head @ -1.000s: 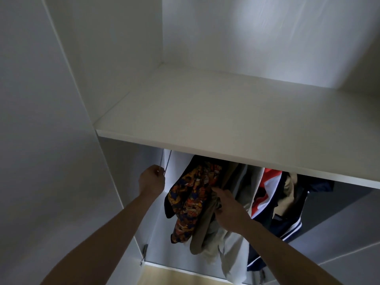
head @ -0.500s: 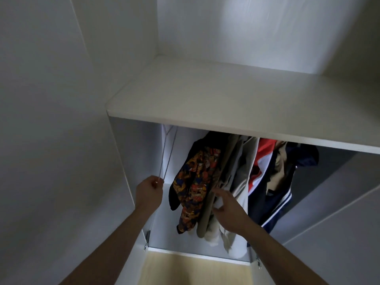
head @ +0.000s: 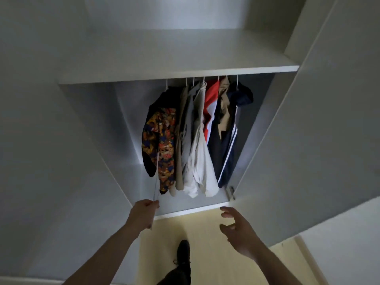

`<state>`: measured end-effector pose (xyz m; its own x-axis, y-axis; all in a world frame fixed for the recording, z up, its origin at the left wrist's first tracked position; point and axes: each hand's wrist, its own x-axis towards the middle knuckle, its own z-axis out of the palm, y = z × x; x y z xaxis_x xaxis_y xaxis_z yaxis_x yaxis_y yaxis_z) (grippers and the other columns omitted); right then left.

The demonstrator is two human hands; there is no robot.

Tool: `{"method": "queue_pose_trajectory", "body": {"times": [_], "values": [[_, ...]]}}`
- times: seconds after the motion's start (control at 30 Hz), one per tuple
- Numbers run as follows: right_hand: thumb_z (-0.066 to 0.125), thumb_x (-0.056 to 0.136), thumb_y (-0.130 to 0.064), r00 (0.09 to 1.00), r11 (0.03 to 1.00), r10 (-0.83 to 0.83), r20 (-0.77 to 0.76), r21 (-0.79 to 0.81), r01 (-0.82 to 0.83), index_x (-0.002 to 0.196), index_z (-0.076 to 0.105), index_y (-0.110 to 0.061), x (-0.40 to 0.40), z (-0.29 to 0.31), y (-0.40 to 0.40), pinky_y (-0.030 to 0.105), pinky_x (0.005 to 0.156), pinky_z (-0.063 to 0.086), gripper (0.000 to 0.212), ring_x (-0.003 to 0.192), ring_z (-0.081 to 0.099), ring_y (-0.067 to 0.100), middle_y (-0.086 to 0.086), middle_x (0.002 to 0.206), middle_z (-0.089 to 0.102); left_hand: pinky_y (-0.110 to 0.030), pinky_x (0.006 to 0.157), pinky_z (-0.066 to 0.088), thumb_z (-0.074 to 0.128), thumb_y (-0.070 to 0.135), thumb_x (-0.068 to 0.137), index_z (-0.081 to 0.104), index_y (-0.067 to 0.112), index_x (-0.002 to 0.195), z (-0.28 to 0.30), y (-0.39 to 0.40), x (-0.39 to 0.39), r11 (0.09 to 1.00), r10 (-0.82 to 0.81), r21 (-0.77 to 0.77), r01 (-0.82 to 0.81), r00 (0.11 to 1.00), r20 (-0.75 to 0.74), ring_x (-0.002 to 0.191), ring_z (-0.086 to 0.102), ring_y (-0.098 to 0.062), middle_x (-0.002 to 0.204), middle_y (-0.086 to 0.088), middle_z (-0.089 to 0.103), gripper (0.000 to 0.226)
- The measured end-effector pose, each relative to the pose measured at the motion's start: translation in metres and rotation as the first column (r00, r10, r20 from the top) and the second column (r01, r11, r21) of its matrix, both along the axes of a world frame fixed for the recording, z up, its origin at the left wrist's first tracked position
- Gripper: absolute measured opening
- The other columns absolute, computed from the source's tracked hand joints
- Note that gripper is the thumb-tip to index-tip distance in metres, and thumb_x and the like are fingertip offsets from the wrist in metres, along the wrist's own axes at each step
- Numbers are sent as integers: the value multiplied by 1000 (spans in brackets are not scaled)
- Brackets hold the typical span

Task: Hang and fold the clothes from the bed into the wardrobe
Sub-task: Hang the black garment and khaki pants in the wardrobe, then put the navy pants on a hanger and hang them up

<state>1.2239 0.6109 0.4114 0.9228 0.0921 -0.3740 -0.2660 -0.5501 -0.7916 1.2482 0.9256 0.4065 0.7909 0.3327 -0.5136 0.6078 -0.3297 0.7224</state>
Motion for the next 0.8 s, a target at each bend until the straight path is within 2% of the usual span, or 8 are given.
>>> {"method": "queue_pose_trajectory", "body": {"times": [0.07,0.1,0.2,0.27,0.4,0.53,0.7,0.8], "values": [[65,95,-12,997,997,-71,-22,-14,70,133,54,-32,-44,-1,-21,24,70,53,44,69,62,9,-8,125,58,-29,66,48,57,30,101,71,11,84,-3,-21,-25,992,-122,25,123,991,-57,67,59,-21,71,-3,62,29],[65,95,-11,993,994,-108,-41,-20,108,134,54,-30,-66,0,-31,24,71,52,44,69,63,10,-6,125,58,-30,67,45,56,28,102,70,13,83,-4,-33,-39,982,-185,28,189,978,-92,68,56,-21,74,-3,61,29],[63,95,-12,967,972,-232,-102,6,234,135,53,-28,-132,4,-55,25,70,54,44,76,65,13,-6,127,57,-24,54,39,56,25,101,71,14,79,-2,-71,-76,909,-405,28,416,898,-175,56,52,-16,68,-1,59,29],[62,95,-13,940,946,-320,-122,21,325,135,53,-29,-171,7,-70,25,69,55,44,80,66,13,-7,128,56,-22,52,39,56,25,100,71,13,80,4,-100,-91,816,-561,31,578,803,-201,55,52,-15,69,-1,60,28],[62,94,-18,831,837,-538,-146,27,547,132,54,-34,-241,7,-102,31,76,59,42,89,67,9,-12,127,56,-22,56,42,53,26,101,70,14,80,19,-166,-103,537,-819,55,842,536,-206,55,52,-12,70,3,60,30],[63,92,-20,636,643,-755,-157,12,766,129,56,-37,-311,6,-121,35,83,59,41,86,66,9,-15,125,58,-20,54,42,51,27,101,69,19,76,31,-243,-108,201,-955,75,977,213,-208,57,52,-12,72,4,61,32],[63,92,-20,355,367,-919,-173,-37,930,131,56,-35,-401,9,-118,34,83,59,42,87,66,10,-16,124,59,-31,62,47,54,29,99,69,22,74,44,-345,-145,-214,-972,195,957,-188,-140,64,61,-19,68,2,66,31],[64,94,-21,184,196,-971,-156,-66,978,134,55,-33,-452,15,-103,35,85,59,43,92,67,13,-13,126,58,-37,71,50,53,33,101,71,20,80,50,-383,-190,-388,-921,236,891,-380,-80,76,65,-25,77,-7,70,31]]}}
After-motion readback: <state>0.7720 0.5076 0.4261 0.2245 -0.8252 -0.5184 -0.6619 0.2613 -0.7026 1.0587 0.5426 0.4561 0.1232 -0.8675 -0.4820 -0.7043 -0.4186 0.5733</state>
